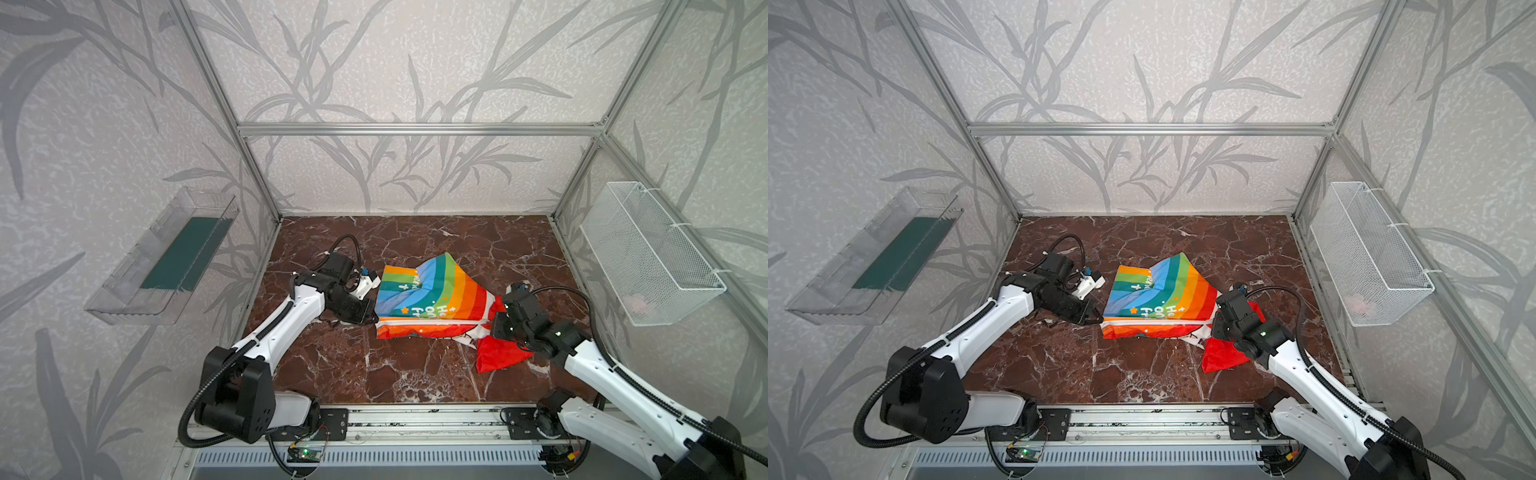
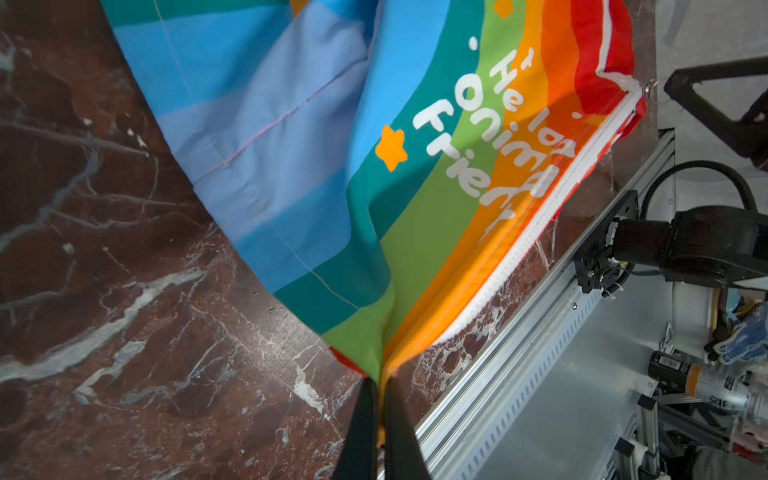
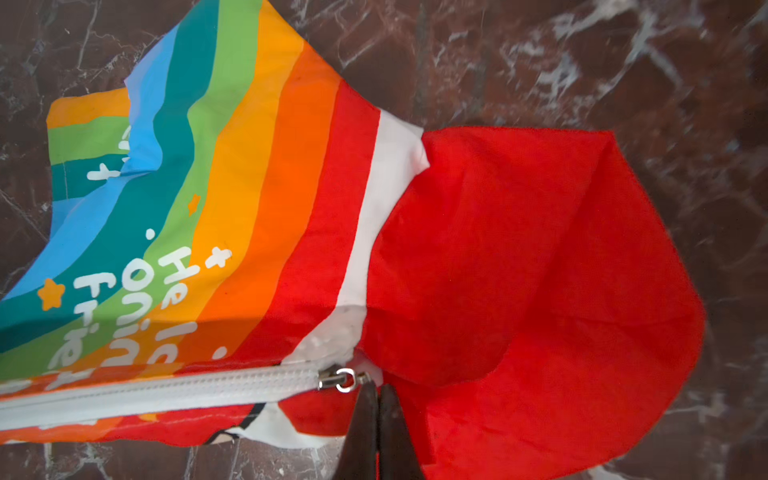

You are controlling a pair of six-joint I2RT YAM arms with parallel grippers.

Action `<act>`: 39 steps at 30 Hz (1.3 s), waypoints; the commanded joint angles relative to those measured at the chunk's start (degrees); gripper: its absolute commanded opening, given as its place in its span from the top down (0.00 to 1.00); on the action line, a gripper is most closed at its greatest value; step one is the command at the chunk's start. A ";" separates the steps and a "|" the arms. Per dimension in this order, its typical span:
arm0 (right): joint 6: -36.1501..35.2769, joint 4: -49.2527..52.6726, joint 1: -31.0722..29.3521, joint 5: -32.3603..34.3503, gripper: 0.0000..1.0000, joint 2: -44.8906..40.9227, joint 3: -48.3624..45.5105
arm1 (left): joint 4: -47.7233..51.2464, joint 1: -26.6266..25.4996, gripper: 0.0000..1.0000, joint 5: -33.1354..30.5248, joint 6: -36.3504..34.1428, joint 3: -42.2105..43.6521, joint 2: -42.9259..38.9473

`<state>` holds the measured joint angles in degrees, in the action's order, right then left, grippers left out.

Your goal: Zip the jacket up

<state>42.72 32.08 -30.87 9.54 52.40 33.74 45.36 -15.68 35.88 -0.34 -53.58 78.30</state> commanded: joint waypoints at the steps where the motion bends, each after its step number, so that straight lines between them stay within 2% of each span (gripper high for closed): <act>1: 7.87 -3.34 0.47 1.31 1.00 -0.57 -4.81 | -8.25 0.69 1.00 -2.38 6.08 4.21 1.90; 6: 9.31 -1.92 0.46 2.49 1.00 -0.52 -6.50 | -10.49 0.57 1.00 -4.62 12.46 5.00 5.34; 7: 9.51 -2.35 0.48 2.49 1.00 -0.98 -7.04 | -11.29 0.50 0.87 -5.34 13.75 5.43 5.47; 8: 9.28 -3.82 0.49 2.64 1.00 -1.87 -7.81 | -12.95 0.48 0.66 -6.91 16.28 6.23 5.41; 9: 8.70 -4.45 0.47 3.01 0.95 -2.93 -8.14 | -15.48 0.39 0.55 -6.82 18.10 7.28 5.10; 10: 7.57 -4.41 0.47 3.68 0.85 -4.32 -7.95 | -18.67 0.31 0.48 -6.38 19.68 8.58 4.42; 11: 6.49 -3.68 0.47 4.62 0.73 -5.97 -7.56 | -21.16 0.30 0.32 -6.71 21.39 9.58 3.46; 14: 2.97 0.92 0.57 8.04 0.33 -10.38 -4.76 | -21.12 0.38 0.20 -10.41 23.05 9.03 0.26; 15: 1.69 2.41 0.55 9.17 0.26 -11.30 -3.66 | -20.45 0.38 0.16 -11.85 23.43 8.69 -0.83; 17: -2.11 4.59 0.60 11.28 0.08 -12.31 -0.97 | -19.10 0.55 0.01 -16.26 25.87 7.97 -3.33; 18: -3.92 4.76 0.58 11.97 0.00 -12.19 -0.01 | -18.92 0.65 0.01 -18.45 26.86 7.59 -4.44; 20: -9.87 3.04 0.55 13.31 0.01 -10.86 1.44 | -18.88 0.74 0.01 -24.98 27.80 6.33 -6.78; 24: -20.04 -5.37 2.05 17.10 0.01 -6.28 0.76 | -25.14 0.74 0.01 -39.84 21.88 7.23 -13.30; 26: -26.02 -14.72 2.17 21.25 0.01 -4.64 -2.48 | -34.69 0.74 0.01 -48.19 16.23 11.96 -17.94; 29: -34.16 -32.09 3.60 22.16 0.01 -3.18 -9.26 | -54.05 0.98 0.01 -57.47 7.43 22.12 -22.97; 32: -37.84 -42.53 6.55 20.88 0.01 -1.65 -11.95 | -62.20 1.69 0.01 -62.11 0.09 26.85 -23.27; 35: -42.06 -54.15 9.39 19.61 0.01 0.77 -15.21 | -64.88 3.05 0.01 -64.70 -1.76 28.89 -20.42; 36: -42.91 -56.63 10.47 18.72 0.01 1.71 -15.96 | -66.04 3.35 0.01 -65.52 -0.98 29.56 -19.49; 39: -43.37 -60.07 15.31 14.87 0.01 5.12 -16.64 | -70.43 4.99 0.01 -68.18 7.33 32.21 -17.80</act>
<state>3.11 -16.49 -18.48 26.74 55.68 17.69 -16.49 -11.99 -26.04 3.84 -23.03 59.94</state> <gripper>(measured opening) 0.992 0.992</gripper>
